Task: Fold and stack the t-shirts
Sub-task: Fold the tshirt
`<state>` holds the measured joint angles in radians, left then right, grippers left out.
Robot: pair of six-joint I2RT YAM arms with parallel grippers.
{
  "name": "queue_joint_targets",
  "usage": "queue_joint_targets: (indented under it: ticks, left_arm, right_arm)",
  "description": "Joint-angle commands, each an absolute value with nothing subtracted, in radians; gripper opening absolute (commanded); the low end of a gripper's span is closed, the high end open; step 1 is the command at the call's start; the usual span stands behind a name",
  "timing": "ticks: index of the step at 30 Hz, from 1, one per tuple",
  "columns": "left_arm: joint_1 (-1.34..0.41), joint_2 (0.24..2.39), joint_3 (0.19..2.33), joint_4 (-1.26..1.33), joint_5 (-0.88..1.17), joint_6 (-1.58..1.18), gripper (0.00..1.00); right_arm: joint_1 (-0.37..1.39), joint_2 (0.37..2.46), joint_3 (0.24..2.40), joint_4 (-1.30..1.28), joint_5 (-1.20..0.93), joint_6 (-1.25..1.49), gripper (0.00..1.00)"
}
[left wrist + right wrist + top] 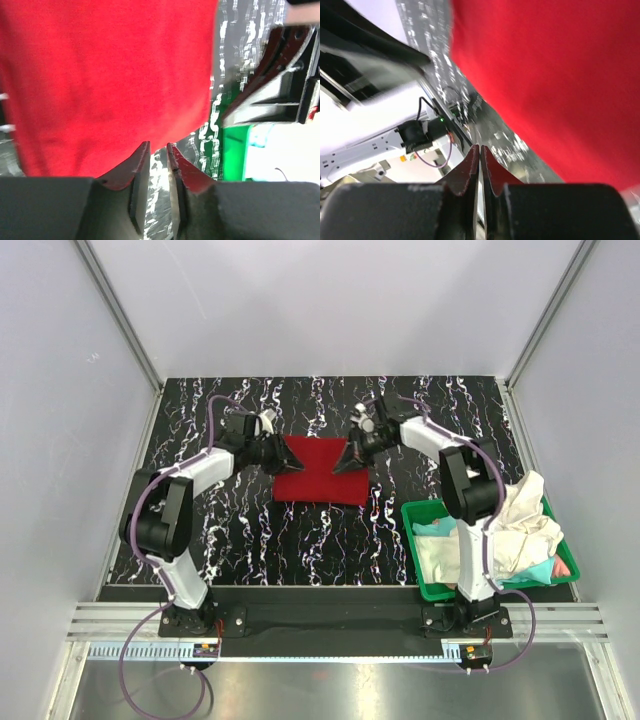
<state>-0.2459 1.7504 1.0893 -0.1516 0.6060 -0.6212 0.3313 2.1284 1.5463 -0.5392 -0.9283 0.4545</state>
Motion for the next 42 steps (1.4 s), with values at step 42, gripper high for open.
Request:
queue_joint_targets:
  ticks: [42]
  left_arm:
    - [-0.362, 1.757, 1.192, -0.219, 0.499, -0.577, 0.28]
  right_arm:
    - [0.276, 2.143, 1.488, -0.518, -0.832, 0.43, 0.15]
